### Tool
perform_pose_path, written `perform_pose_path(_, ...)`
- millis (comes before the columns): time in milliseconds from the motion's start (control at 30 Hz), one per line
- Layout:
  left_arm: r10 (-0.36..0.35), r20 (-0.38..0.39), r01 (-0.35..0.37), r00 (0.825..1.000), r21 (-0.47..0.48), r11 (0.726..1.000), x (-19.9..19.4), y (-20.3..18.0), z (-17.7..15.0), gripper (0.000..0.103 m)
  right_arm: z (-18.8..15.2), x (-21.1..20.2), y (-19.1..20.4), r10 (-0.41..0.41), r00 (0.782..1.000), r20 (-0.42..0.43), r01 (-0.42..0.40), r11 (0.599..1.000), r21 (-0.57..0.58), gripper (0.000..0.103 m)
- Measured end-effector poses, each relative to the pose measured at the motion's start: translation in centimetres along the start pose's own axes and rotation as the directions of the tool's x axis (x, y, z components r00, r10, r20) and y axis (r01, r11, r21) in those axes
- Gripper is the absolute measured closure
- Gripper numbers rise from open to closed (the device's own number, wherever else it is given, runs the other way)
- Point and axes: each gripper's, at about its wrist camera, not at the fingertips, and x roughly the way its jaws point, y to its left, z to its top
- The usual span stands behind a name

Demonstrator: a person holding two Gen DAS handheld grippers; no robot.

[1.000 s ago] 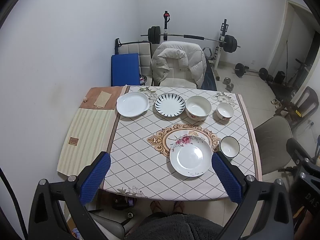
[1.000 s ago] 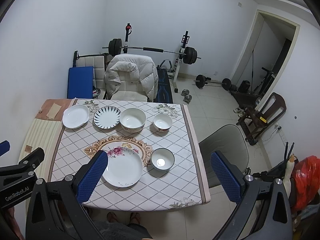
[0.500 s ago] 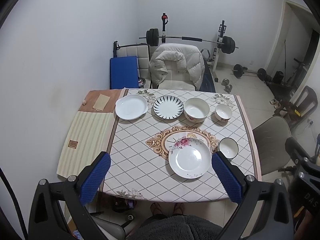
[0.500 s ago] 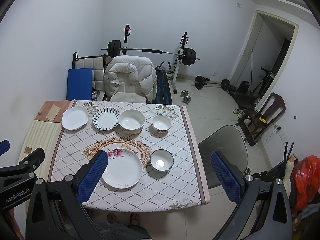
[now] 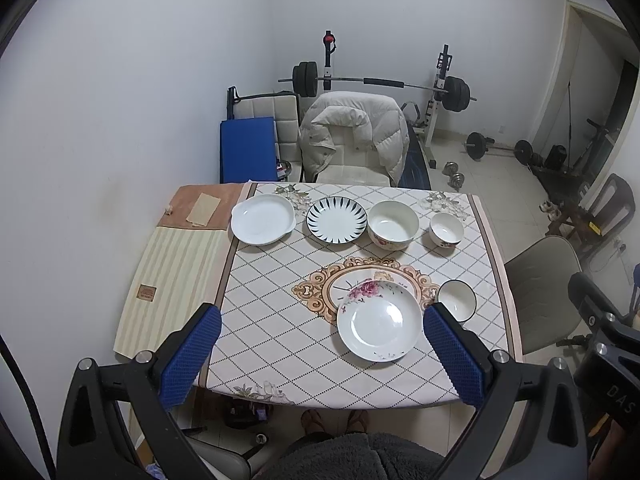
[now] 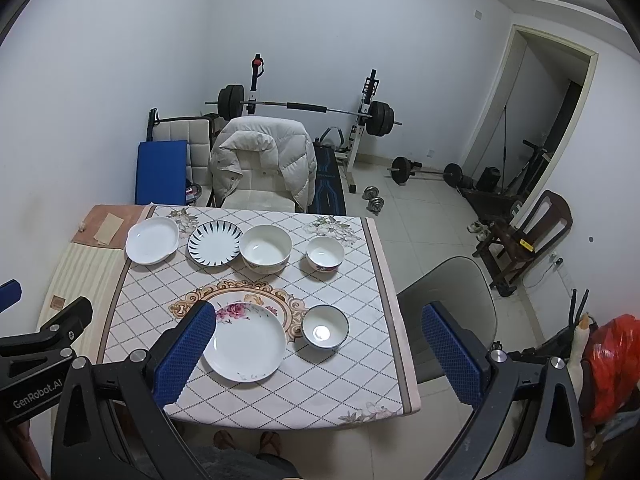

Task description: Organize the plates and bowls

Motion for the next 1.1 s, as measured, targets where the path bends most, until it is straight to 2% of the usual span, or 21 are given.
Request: perform_pose_path(1100,-0.004,0.019,0.004,1.0,-0.004,1.0,-0.17,-0.21,-0.36,0.0,-0.06,-0.43,-0.38,0.001,1.0,0.02,-0.001,1.0,0.011,0.0)
